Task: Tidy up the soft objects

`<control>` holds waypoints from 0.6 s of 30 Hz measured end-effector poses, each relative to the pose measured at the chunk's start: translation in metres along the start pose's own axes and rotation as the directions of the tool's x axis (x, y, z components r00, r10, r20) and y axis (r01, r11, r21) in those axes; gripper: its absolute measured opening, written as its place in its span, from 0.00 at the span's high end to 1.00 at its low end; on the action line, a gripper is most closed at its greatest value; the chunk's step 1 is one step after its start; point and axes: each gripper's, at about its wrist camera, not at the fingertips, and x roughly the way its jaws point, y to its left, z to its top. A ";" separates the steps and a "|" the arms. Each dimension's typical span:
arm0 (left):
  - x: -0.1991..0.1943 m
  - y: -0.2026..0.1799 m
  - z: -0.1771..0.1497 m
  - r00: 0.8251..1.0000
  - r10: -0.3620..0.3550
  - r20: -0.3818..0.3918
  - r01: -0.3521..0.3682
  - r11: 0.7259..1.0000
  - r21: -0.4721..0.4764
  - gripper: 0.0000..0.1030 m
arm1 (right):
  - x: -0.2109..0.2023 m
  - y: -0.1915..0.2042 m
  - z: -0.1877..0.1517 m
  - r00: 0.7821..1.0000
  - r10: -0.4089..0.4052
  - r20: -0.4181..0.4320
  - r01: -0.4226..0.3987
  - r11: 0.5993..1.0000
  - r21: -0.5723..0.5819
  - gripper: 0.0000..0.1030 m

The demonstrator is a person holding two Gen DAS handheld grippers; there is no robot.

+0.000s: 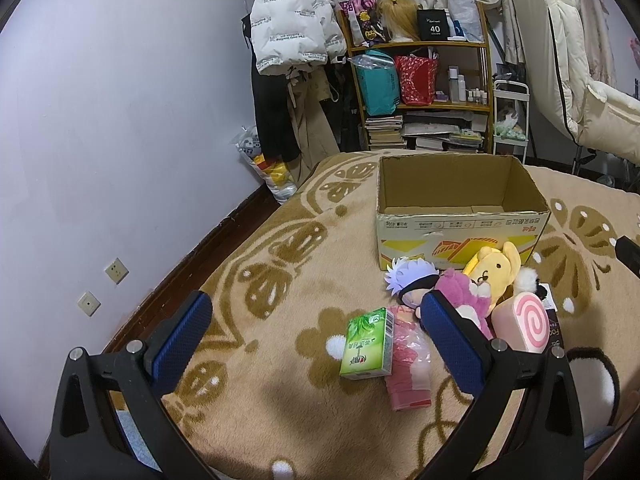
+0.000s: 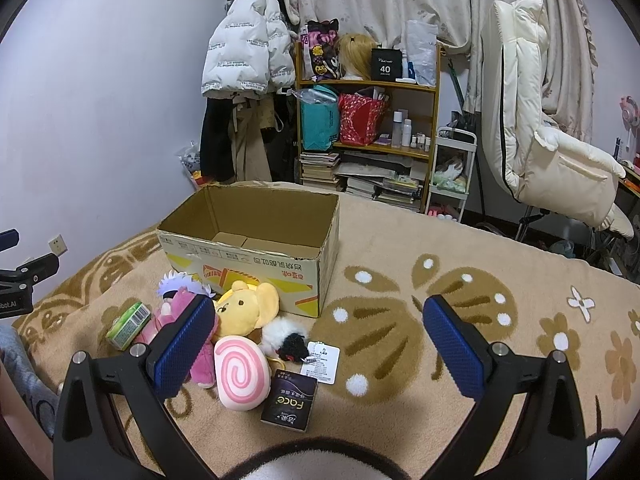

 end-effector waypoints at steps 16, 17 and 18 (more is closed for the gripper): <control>0.032 0.012 0.016 0.996 0.013 -0.091 -0.020 0.997 -0.076 0.00 | 0.030 0.006 0.000 0.999 -0.025 -0.030 0.024 1.000 -0.009 0.00; 0.038 0.015 0.020 0.995 0.009 -0.097 -0.017 0.997 -0.080 0.00 | 0.033 0.006 0.002 0.999 -0.024 -0.036 0.024 1.000 -0.004 0.00; 0.044 0.016 0.024 0.994 0.007 -0.105 -0.015 0.997 -0.071 0.00 | 0.038 0.006 0.004 0.999 -0.024 -0.042 0.024 1.000 -0.001 0.00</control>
